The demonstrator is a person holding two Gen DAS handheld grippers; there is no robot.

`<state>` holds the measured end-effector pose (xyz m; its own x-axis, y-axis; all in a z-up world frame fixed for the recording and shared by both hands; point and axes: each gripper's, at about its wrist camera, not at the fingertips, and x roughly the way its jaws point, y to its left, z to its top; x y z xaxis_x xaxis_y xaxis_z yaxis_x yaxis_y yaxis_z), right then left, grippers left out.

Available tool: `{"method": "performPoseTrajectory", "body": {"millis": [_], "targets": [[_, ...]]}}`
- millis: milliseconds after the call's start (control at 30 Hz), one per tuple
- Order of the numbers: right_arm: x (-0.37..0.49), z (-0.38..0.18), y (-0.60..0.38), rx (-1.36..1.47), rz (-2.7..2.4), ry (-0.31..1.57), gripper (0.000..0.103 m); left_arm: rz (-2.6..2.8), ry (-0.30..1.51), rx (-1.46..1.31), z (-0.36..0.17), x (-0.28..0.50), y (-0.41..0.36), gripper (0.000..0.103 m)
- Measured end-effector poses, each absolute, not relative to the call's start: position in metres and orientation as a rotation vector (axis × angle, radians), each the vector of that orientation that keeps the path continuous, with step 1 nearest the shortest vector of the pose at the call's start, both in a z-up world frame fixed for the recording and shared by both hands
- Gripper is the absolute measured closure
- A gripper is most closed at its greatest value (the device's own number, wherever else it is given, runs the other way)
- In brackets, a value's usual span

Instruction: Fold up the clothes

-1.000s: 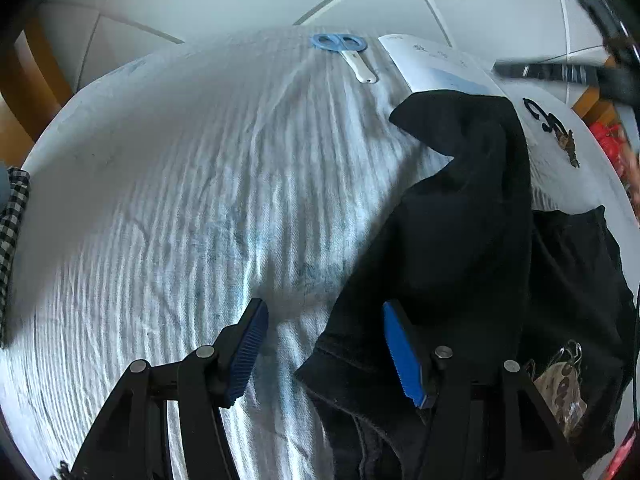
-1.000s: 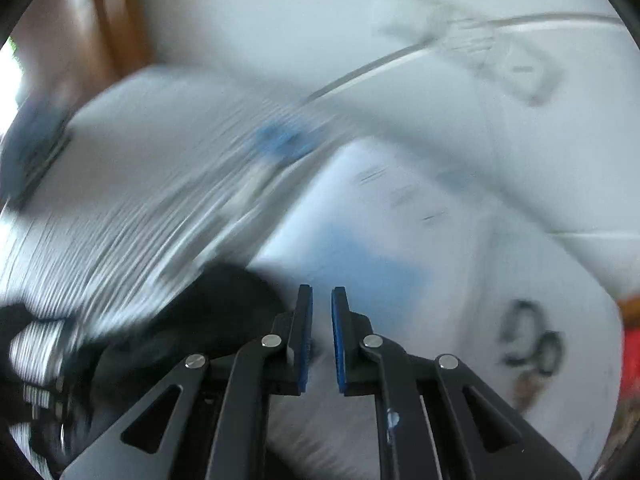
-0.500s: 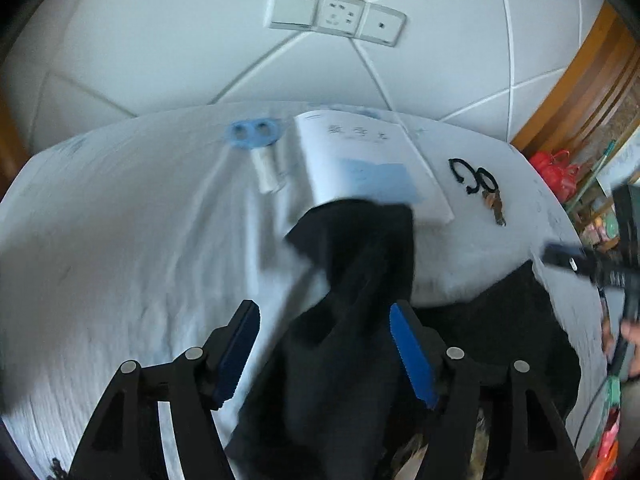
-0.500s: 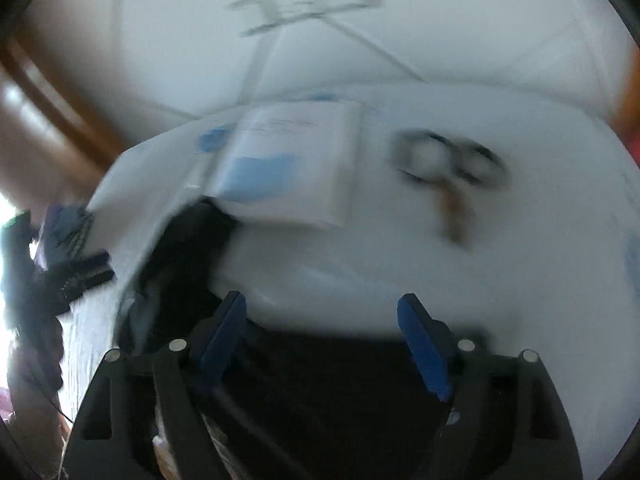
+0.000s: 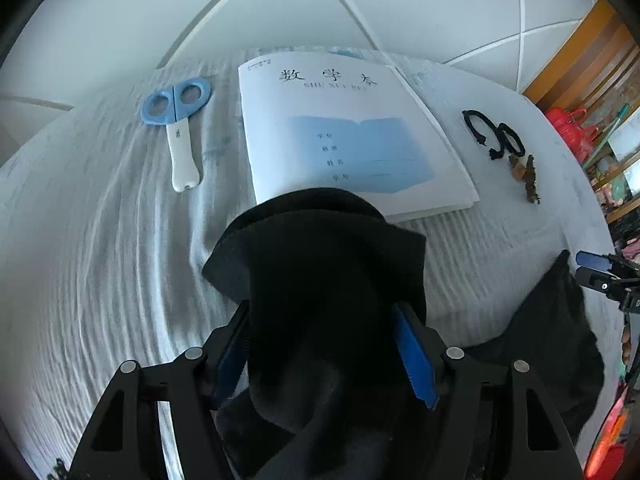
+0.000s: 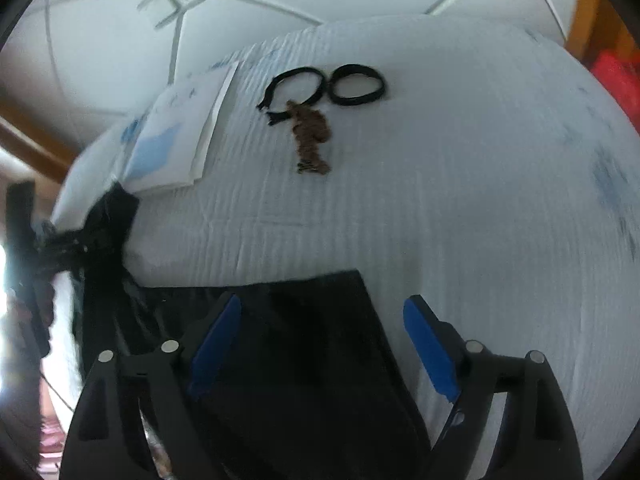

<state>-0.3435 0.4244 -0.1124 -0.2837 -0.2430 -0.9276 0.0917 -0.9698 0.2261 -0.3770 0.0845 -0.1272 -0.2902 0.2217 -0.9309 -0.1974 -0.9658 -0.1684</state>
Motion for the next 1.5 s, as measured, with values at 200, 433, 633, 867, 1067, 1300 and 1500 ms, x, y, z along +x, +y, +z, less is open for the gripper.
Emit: {"method": "performPoseTrajectory", "body": {"millis": [200, 433, 633, 867, 1067, 1300, 1500], "targets": [[-0.337, -0.117, 0.392, 1.713, -2.375, 0.118, 0.084, 2.402, -0.061, -1.609, -0.104, -0.365, 0.076, 0.096], [-0.291, -0.066, 0.430, 1.495, -2.461, -0.092, 0.094, 2.481, 0.059, -1.338, -0.016, -0.284, 0.075, 0.095], [-0.199, -0.040, 0.451, 1.397, -2.489, -0.227, 0.094, 2.486, 0.131, -1.272, 0.004, -0.179, 0.073, 0.095], [-0.101, -0.067, 0.455, 1.538, -2.418, -0.310, 0.094, 2.438, 0.143, -1.437, -0.036, -0.084, 0.061, 0.095], [-0.059, -0.100, 0.462, 1.649, -2.331, -0.426, 0.094, 2.416, 0.090, -1.570, -0.078, -0.034, 0.055, 0.093], [-0.076, -0.096, 0.444, 1.593, -2.302, -0.569, 0.059, 2.457, -0.041, -1.585, -0.099, -0.019, 0.044, 0.093], [-0.110, -0.106, 0.418, 1.658, -2.365, -0.523, 0.039, 2.485, -0.042, -1.529, -0.092, -0.016, 0.044, 0.093]]}}
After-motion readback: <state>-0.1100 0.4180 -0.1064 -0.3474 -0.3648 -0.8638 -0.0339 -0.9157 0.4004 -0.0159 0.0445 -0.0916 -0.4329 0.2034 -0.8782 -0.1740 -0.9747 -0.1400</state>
